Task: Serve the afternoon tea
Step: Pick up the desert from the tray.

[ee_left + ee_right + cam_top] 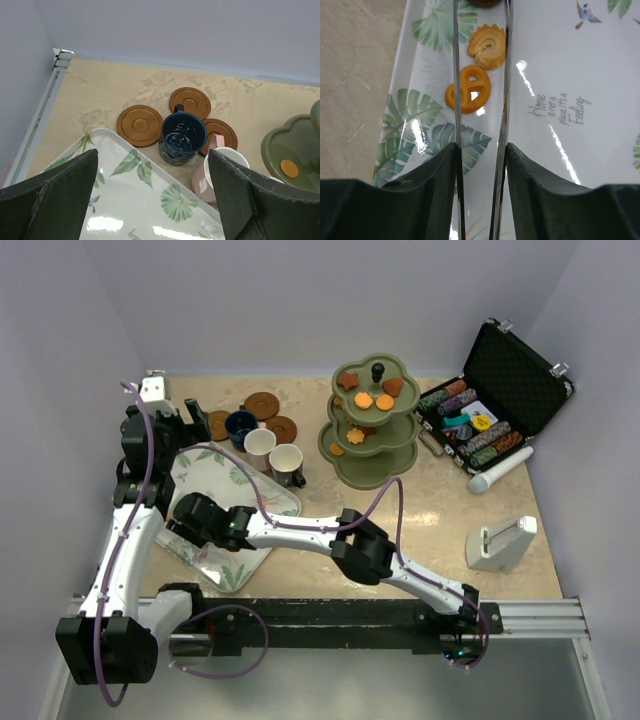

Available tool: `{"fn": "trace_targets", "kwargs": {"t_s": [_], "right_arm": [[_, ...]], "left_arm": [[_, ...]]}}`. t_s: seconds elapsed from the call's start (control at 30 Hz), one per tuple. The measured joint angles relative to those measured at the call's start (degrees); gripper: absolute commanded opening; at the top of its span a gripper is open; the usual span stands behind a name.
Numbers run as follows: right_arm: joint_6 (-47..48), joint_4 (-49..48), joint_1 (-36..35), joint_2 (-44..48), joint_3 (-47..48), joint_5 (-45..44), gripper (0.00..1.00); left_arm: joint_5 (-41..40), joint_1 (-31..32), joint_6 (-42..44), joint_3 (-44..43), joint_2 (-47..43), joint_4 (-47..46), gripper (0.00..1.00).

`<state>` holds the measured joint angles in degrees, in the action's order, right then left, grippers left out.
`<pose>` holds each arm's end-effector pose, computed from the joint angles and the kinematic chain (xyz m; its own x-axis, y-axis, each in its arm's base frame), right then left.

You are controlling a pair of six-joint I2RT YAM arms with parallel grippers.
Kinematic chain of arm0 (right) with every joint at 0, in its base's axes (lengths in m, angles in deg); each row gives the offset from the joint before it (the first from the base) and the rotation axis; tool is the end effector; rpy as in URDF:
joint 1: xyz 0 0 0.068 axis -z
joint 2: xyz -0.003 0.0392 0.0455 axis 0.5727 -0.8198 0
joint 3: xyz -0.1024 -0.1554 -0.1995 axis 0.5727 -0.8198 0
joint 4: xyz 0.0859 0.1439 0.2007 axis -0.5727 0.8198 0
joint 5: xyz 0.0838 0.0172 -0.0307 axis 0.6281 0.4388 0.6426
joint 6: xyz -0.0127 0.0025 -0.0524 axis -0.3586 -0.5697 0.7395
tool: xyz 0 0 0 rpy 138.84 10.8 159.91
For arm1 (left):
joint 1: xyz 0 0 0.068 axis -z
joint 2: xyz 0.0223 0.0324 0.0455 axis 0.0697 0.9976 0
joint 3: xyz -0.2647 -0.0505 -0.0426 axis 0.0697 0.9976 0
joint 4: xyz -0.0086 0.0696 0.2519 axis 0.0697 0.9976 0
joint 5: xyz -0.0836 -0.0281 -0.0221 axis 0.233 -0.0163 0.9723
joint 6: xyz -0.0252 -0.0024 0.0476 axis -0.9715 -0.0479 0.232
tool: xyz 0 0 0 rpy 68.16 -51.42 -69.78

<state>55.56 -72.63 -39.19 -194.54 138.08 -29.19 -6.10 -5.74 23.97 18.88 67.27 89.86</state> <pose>0.1668 0.5549 0.1862 -0.1668 -0.5280 -0.8327 -0.8755 0.4678 -0.1212 0.2385 0.0069 0.3496 -0.1582 -0.1950 -0.9680 -0.0523 0.9806 -0.1890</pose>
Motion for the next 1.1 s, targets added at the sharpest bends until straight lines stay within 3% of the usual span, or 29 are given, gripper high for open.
{"fn": "trace_targets", "kwargs": {"t_s": [0.5,1.1], "right_arm": [[-0.8,-1.8,0.5,1.7,-4.6,-2.1,0.26],[-3.6,-6.4,1.2,25.1,-27.8,-5.0,0.24]], "left_arm": [[-3.3,-1.4,0.5,-0.1,0.0,0.7,0.96],[-7.3,-3.6,0.0,-0.1,0.0,1.3,0.98]]}}
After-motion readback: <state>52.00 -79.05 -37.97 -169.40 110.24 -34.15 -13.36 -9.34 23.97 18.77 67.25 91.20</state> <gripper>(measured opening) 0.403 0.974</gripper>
